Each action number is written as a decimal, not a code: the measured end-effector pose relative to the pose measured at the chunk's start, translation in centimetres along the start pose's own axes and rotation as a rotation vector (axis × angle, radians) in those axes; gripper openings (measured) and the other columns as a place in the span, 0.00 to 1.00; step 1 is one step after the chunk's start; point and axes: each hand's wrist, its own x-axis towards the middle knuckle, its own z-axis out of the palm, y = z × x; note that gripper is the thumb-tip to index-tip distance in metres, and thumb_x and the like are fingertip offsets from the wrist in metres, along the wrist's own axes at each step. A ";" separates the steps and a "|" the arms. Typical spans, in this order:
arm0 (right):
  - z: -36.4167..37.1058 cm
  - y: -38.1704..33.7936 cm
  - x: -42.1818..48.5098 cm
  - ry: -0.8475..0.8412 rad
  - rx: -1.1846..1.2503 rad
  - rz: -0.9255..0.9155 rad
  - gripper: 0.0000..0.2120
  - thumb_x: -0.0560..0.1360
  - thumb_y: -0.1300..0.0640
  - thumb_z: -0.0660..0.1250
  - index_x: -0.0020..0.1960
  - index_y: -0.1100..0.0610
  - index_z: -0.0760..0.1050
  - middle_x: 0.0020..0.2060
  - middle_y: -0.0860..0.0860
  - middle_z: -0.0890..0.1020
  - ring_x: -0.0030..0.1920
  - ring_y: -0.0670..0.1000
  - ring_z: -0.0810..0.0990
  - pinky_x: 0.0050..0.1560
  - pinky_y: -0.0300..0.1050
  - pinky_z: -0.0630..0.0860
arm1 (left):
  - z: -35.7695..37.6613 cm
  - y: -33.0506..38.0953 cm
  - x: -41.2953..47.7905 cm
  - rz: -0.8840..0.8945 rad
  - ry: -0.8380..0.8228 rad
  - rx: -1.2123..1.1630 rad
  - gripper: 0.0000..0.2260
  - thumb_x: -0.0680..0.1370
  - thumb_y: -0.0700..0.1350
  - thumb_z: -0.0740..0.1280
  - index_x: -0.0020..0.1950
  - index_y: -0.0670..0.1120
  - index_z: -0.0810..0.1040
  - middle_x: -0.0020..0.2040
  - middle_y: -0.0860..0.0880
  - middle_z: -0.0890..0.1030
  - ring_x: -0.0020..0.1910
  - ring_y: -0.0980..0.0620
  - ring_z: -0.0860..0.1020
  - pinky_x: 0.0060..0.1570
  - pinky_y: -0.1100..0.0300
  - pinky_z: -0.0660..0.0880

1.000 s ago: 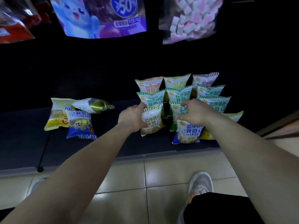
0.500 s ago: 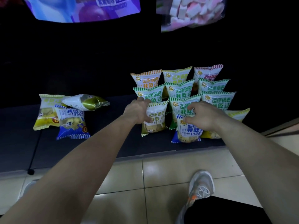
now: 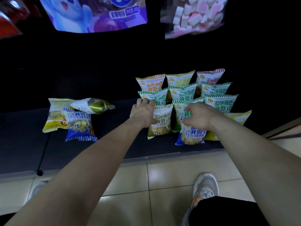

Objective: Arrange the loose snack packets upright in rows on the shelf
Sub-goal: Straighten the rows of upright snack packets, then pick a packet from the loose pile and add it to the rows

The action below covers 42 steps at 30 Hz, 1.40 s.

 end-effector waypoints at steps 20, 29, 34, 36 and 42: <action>3.5 -24.7 -3.7 0.019 -0.281 -0.429 0.29 0.76 0.38 0.64 0.74 0.48 0.65 0.68 0.53 0.69 0.65 0.57 0.72 0.56 0.52 0.72 | -11.2 -25.8 -26.6 -0.278 -0.121 0.077 0.34 0.73 0.63 0.68 0.74 0.50 0.63 0.67 0.46 0.70 0.67 0.43 0.66 0.62 0.47 0.70; 12.2 -33.8 2.6 -0.102 -0.157 -0.432 0.30 0.73 0.39 0.68 0.70 0.49 0.66 0.63 0.53 0.72 0.60 0.56 0.74 0.55 0.53 0.74 | -7.1 -33.1 -26.8 -0.360 -0.205 -0.124 0.34 0.74 0.62 0.68 0.75 0.49 0.63 0.67 0.46 0.69 0.67 0.43 0.66 0.62 0.49 0.69; 16.7 -36.4 8.0 -0.089 0.019 -0.405 0.31 0.79 0.39 0.59 0.78 0.49 0.56 0.70 0.54 0.66 0.63 0.60 0.73 0.58 0.55 0.75 | -5.0 -34.5 -24.6 -0.385 -0.227 -0.271 0.34 0.74 0.61 0.69 0.75 0.51 0.63 0.68 0.47 0.67 0.66 0.44 0.68 0.62 0.51 0.69; 18.2 -37.2 9.7 -0.070 0.070 -0.411 0.30 0.81 0.39 0.53 0.79 0.47 0.53 0.77 0.51 0.57 0.68 0.61 0.69 0.62 0.56 0.72 | -4.1 -34.5 -24.0 -0.401 -0.235 -0.282 0.33 0.74 0.61 0.69 0.75 0.51 0.63 0.68 0.47 0.66 0.67 0.44 0.67 0.63 0.51 0.69; 20.4 -38.8 11.8 0.099 0.165 -0.502 0.17 0.82 0.47 0.56 0.69 0.50 0.68 0.69 0.49 0.68 0.59 0.57 0.71 0.55 0.51 0.72 | -2.1 -34.3 -23.0 -0.407 -0.302 -0.306 0.32 0.74 0.60 0.68 0.75 0.52 0.62 0.68 0.48 0.65 0.68 0.45 0.66 0.65 0.51 0.67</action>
